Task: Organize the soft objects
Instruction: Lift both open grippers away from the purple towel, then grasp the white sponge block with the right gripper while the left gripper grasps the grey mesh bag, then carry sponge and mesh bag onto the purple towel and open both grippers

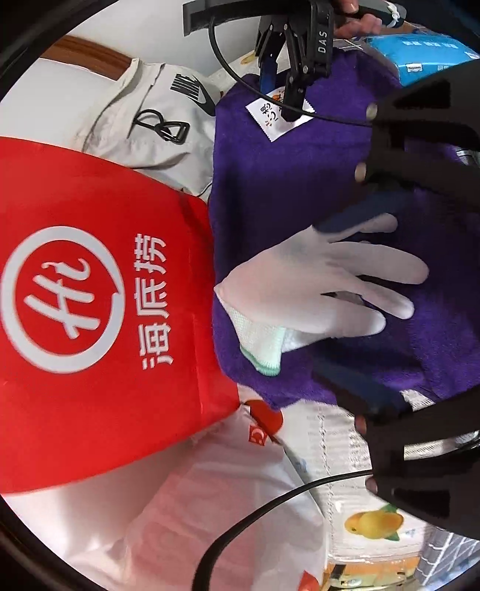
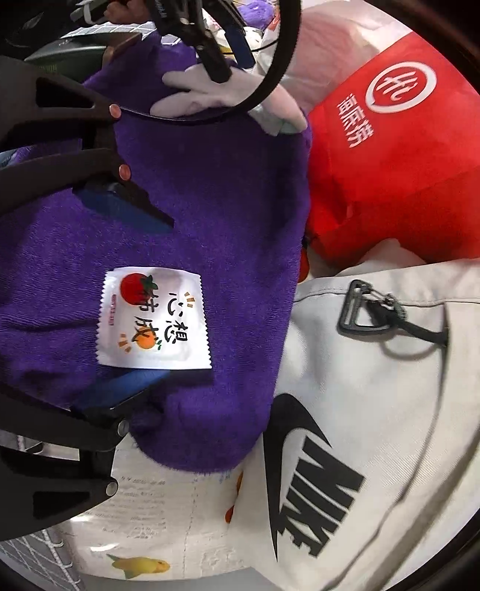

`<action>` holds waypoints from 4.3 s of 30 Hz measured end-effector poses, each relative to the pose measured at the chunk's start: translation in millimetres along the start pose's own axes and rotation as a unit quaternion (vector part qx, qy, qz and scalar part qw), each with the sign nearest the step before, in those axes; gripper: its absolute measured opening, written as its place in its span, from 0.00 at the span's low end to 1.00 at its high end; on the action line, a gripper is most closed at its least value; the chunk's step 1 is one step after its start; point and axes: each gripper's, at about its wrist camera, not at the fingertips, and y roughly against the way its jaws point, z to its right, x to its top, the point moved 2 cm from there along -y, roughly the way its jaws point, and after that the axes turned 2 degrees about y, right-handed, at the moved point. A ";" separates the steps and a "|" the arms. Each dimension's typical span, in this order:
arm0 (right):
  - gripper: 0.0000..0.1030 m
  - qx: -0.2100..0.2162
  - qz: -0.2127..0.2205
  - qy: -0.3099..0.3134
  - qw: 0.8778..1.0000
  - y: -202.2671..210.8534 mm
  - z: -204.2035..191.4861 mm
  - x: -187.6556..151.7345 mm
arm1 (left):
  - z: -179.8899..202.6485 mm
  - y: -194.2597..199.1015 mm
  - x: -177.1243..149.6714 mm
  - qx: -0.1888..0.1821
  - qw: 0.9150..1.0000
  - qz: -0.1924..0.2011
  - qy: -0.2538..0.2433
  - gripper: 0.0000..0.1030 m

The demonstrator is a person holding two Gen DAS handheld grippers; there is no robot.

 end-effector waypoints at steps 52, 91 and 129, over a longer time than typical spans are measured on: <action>0.63 -0.016 0.128 0.011 0.992 124.5 -131.7 -204.5 | -4.4 187.1 -247.6 0.025 0.996 0.041 0.075 0.78; 0.32 -0.018 0.200 -0.016 0.980 199.8 -91.5 -237.0 | 71.2 127.4 -254.5 -0.114 0.993 -0.013 0.008 0.79; 0.33 0.008 0.185 -0.045 0.982 201.0 -68.2 -255.2 | 74.5 150.5 -248.9 -0.127 0.991 -0.022 -0.044 0.14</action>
